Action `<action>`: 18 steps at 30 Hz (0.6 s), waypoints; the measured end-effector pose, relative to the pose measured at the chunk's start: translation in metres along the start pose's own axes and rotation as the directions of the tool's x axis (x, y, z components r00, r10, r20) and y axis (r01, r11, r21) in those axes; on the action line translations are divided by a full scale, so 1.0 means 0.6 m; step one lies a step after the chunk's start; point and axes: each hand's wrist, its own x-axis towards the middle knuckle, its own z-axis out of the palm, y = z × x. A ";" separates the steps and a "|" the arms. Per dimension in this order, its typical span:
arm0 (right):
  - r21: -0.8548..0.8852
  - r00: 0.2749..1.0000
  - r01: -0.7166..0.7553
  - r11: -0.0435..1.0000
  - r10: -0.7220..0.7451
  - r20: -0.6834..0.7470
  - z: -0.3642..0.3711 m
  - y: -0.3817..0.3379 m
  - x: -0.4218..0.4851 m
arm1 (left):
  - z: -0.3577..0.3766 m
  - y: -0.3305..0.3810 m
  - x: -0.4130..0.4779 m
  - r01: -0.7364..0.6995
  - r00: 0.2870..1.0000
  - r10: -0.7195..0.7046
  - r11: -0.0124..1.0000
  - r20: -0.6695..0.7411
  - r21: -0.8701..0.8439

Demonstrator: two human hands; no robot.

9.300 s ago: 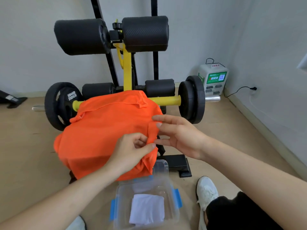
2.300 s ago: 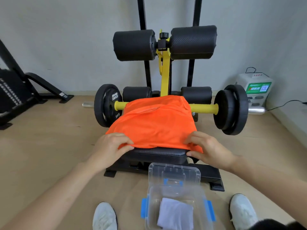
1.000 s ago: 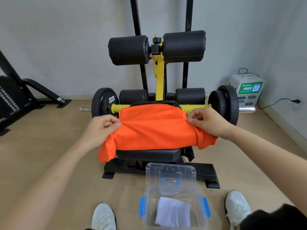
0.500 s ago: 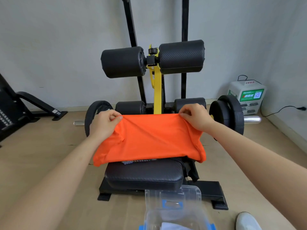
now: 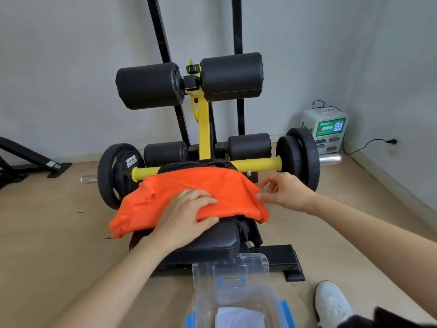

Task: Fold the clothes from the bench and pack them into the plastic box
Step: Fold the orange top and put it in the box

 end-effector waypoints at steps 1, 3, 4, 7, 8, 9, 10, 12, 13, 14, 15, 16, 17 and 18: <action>-0.017 0.998 -0.044 0.999 0.044 0.038 0.006 0.006 -0.010 | 0.007 0.005 0.001 0.016 1.000 -0.016 1.000 0.000 0.013; -0.022 0.993 -0.103 0.994 0.104 0.051 0.028 0.018 -0.023 | 0.016 0.009 0.002 0.054 0.998 -0.053 0.998 -0.025 0.018; -0.003 0.993 -0.117 0.993 0.117 0.035 0.043 0.024 -0.026 | 0.020 0.010 0.002 0.062 0.997 -0.061 0.998 -0.040 0.021; 0.103 0.992 -0.123 0.987 0.124 -0.002 0.073 0.028 -0.029 | 0.026 0.012 0.001 0.081 0.994 -0.079 0.997 -0.077 0.021; 0.141 0.993 -0.117 0.983 0.120 -0.010 0.074 0.028 -0.028 | 0.027 0.011 0.000 0.090 0.993 -0.088 0.996 -0.083 0.014; 0.171 0.993 -0.109 0.979 0.115 -0.022 0.071 0.029 -0.028 | 0.029 0.009 0.000 0.096 0.992 -0.095 0.995 -0.087 0.008; 0.195 0.993 -0.103 0.975 0.112 -0.034 0.064 0.033 -0.028 | 0.030 0.007 0.000 0.099 0.991 -0.098 0.995 -0.091 0.004; 0.244 0.992 -0.098 0.965 0.114 -0.053 0.044 0.047 -0.035 | 0.033 0.003 0.000 0.092 0.990 -0.092 0.996 -0.105 0.000; 0.290 0.990 -0.100 0.952 0.123 -0.063 0.033 0.057 -0.041 | 0.035 0.001 0.000 0.087 0.990 -0.087 0.996 -0.110 0.000; 0.365 0.988 -0.106 0.925 0.140 -0.069 0.021 0.065 -0.049 | 0.037 0.000 0.000 0.083 0.990 -0.082 0.997 -0.113 0.000; 0.462 0.984 -0.114 0.879 0.163 -0.067 0.011 0.073 -0.055 | 0.038 0.000 0.000 0.080 0.990 -0.080 0.997 -0.117 -0.001; 0.563 0.980 -0.127 0.817 0.190 -0.054 0.001 0.080 -0.060 | 0.039 -0.001 -0.001 0.078 0.990 -0.078 0.997 -0.121 -0.003; 0.644 0.974 -0.142 0.751 0.221 -0.044 -0.008 0.087 -0.064 | 0.040 -0.002 -0.001 0.074 0.990 -0.074 0.997 -0.124 -0.004; 0.694 0.966 -0.149 0.704 0.254 -0.051 -0.016 0.094 -0.066 | 0.040 -0.003 -0.001 0.073 0.990 -0.073 0.997 -0.124 -0.006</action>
